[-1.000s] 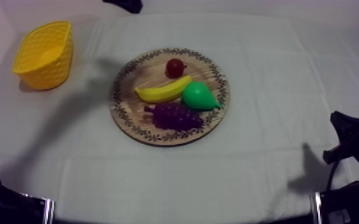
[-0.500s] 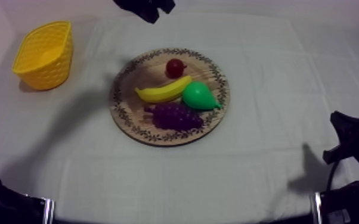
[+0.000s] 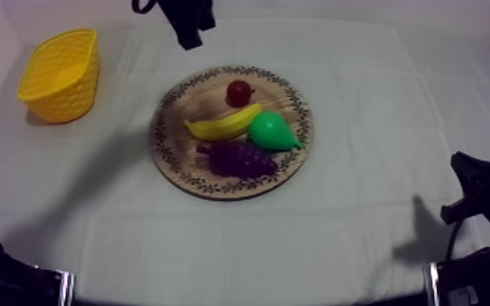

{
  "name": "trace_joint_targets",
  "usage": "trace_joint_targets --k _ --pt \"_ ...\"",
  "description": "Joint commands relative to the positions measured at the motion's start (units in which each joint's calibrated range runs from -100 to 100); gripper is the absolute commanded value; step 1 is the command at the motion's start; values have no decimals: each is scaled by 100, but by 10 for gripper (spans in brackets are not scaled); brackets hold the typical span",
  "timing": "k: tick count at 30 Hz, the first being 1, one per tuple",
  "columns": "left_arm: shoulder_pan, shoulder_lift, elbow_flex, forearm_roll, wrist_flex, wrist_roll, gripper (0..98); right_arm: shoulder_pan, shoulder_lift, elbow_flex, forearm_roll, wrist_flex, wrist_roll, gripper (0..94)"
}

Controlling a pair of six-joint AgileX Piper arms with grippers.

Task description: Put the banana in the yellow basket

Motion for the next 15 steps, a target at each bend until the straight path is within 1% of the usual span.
trace_joint_targets --k 1,4,6,12,15 --pt "-1 9 -32 -19 -11 33 0 -1 -1 4 0 2 2 4" --pt "2 46 -56 -54 -44 111 22 -1 -1 4 0 2 2 4" --pt "3 72 -28 -75 -82 175 63 -1 -1 4 0 2 2 4" --pt "-80 122 318 -65 -276 384 267 -1 -1 4 0 2 2 4" --pt "-140 165 506 -36 -365 455 351 -1 -1 4 0 2 2 4"
